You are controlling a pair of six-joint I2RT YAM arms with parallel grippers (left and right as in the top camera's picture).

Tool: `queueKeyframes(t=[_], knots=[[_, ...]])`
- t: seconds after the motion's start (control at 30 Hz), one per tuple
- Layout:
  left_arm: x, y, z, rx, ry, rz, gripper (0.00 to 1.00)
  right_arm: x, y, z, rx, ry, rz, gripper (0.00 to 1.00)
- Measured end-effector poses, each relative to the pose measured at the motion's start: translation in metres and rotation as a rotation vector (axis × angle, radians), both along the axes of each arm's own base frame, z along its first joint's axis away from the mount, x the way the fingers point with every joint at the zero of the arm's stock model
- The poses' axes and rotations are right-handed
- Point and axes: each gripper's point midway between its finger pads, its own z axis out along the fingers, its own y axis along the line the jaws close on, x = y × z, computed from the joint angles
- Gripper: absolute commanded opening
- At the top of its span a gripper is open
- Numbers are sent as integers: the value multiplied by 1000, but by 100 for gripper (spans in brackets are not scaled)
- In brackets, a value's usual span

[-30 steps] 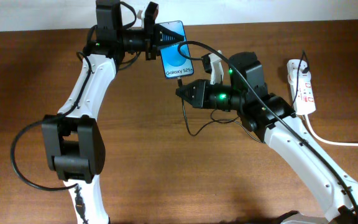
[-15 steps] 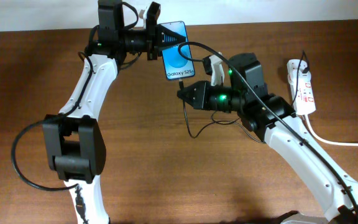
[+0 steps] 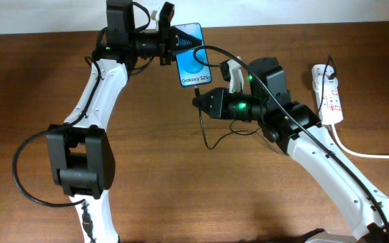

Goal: Plug charger to phone and switch on socket
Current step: 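Push the cable tip upward into the phone port with the right gripper, then open the right gripper and pull it back from the plugged cable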

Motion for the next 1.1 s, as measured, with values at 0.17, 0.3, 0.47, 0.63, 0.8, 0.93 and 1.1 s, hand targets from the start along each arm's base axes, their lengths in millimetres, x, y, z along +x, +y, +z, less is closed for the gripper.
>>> queueKeyframes(t=[0.17,0.3,0.47,0.63,0.8,0.93,1.1], knots=[[0,0,0,0,0,0,0,0,0,0,1,-1,0,4],[1,0,0,2,0,4,0,2,-2,1,4,-1,-3,4],[2,0,-1,6,1,13,0,6,-8,4,19,-7,-9,4],[2,0,-1,6,1,13,0,6,-7,5,22,-11,-6,4],[2,0,-1,6,1,14,0,6,-7,5,22,-11,-6,4],[2,-1,-1,6,5,11,0,7,-7,7,27,-22,-6,4],[2,-3,-1,7,6,12,0,8,-7,6,27,-23,-8,4]])
